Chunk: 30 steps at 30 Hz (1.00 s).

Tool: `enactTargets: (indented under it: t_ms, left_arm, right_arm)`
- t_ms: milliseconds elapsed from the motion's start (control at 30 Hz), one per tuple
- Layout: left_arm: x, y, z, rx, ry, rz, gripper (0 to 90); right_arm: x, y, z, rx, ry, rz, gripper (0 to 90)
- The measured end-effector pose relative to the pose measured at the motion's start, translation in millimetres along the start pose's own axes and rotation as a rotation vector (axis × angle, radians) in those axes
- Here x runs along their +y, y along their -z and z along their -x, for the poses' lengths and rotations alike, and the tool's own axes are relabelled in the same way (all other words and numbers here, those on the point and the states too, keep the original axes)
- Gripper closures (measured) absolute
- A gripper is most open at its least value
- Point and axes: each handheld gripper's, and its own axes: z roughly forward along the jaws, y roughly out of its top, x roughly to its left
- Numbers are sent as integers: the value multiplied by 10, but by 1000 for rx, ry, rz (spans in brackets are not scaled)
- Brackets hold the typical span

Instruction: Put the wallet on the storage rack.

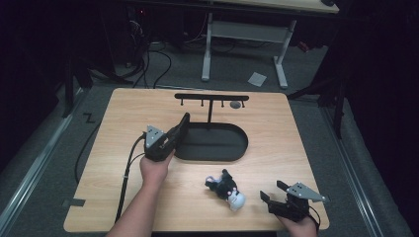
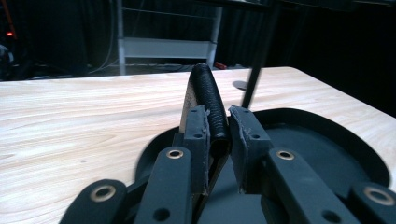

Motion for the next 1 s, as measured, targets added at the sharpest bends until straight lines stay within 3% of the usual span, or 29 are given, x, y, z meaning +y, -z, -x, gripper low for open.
enactTargets:
  t_ms: [433, 1000]
  left_arm:
    - [-95, -156, 339, -52, -43, -13, 777]
    - [-199, -352, 565, -97, -53, -57, 758]
  right_arm:
    - [-4, -10, -6, 7, 0, -4, 205]
    - [-15, -3, -11, 11, -2, -7, 211]
